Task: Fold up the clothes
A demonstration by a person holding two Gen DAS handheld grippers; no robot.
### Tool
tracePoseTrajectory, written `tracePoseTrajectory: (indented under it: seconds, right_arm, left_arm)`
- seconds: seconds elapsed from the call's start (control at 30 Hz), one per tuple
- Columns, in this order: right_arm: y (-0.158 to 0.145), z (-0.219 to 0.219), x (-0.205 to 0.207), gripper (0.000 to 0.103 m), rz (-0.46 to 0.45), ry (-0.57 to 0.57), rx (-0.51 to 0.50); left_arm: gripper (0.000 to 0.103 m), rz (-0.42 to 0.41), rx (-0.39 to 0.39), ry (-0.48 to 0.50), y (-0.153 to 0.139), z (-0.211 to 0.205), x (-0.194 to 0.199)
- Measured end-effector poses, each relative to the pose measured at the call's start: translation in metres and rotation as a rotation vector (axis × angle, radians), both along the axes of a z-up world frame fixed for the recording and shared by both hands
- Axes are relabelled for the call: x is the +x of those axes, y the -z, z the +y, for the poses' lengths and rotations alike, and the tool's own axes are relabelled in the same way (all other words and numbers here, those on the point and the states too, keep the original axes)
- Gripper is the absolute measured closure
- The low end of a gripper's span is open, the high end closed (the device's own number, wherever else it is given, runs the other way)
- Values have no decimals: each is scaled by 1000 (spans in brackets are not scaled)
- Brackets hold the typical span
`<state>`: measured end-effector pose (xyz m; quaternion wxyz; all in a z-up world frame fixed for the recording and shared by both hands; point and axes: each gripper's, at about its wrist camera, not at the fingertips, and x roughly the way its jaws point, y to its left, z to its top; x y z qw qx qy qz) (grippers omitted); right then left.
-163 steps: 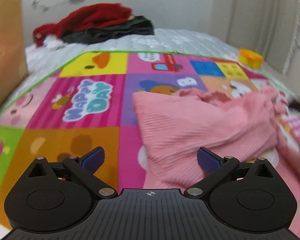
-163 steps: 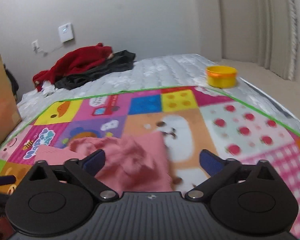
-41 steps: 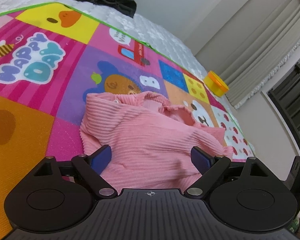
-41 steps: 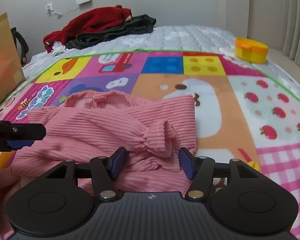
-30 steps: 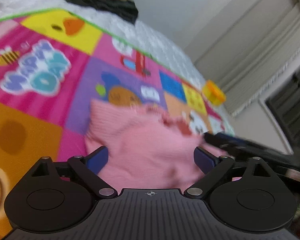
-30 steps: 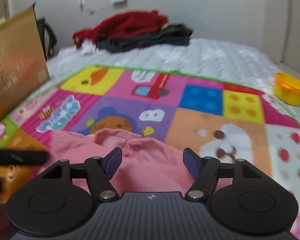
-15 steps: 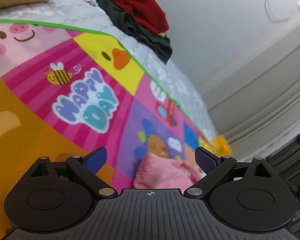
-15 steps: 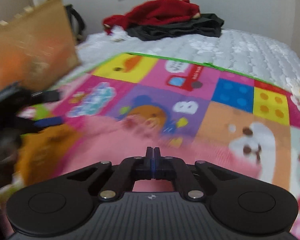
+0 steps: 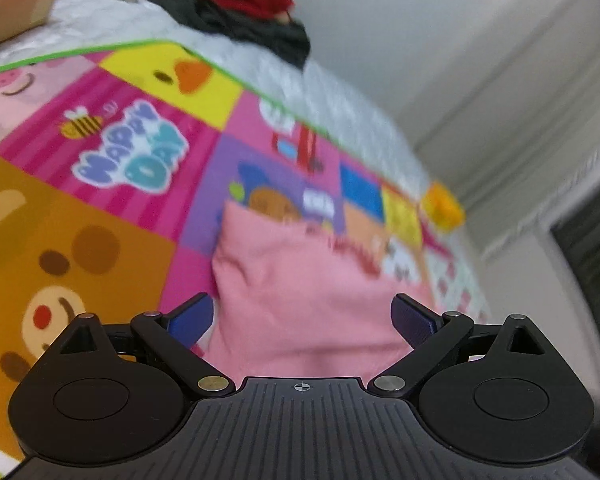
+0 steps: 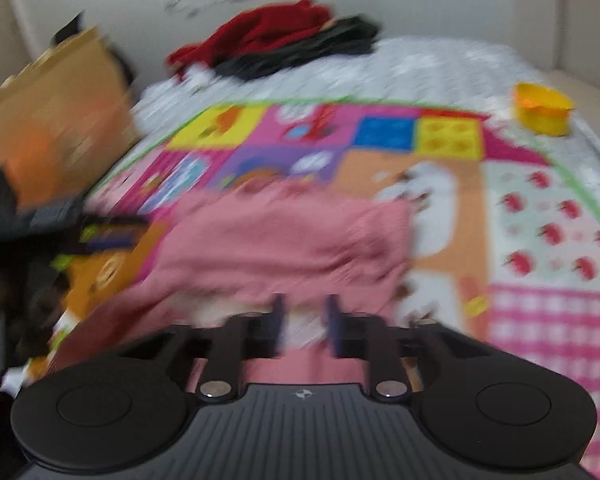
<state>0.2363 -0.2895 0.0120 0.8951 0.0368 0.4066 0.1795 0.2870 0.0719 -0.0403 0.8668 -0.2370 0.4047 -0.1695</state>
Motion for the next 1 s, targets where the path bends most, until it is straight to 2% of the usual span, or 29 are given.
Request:
tracePoseTrajectory:
  seconds: [0.1, 0.13, 0.23, 0.4, 0.47, 0.53, 0.57, 0.6, 0.63, 0.7, 0.73, 0.8, 0.9, 1.0]
  right_arm:
    - [11, -19, 34, 39, -29, 44, 11]
    - [20, -24, 48, 37, -23, 57, 3]
    - [52, -36, 91, 36, 22, 145, 35]
    - [96, -36, 140, 28, 93, 206, 164]
    - [102, -31, 152, 26, 88, 196, 196]
    - [98, -19, 155, 49, 97, 116, 166]
    - [96, -13, 156, 80, 102, 75, 150]
    - [91, -8, 151, 86, 101, 39, 125]
    - [85, -2, 144, 89, 99, 3, 99]
    - [69, 4, 129, 92, 84, -62, 64]
    - [57, 2, 118, 93, 74, -81, 74]
    - [31, -6, 94, 93, 52, -104, 98]
    - [-6, -13, 48, 94, 18, -159, 72]
    - [-24, -10, 0, 94, 27, -236, 19]
  left_arm:
    - [10, 49, 48, 76, 7, -3, 19]
    - [14, 74, 56, 84, 10, -2, 28]
    - [15, 133, 87, 100, 22, -1, 57]
    - [14, 114, 162, 171, 39, -18, 93]
    - [14, 105, 186, 177, 47, -26, 105]
    - [15, 89, 185, 164, 52, -32, 110]
    - [20, 77, 181, 163, 51, -34, 110]
    - [36, 67, 176, 166, 49, -36, 108]
    - [50, 61, 172, 178, 47, -37, 106]
    - [61, 42, 169, 224, 38, -40, 97]
    - [71, 15, 177, 257, 30, -41, 89]
    - [80, -39, 193, 318, 11, -40, 70]
    - [84, -86, 199, 367, -23, -32, 34]
    - [84, -104, 215, 392, -49, -22, -9]
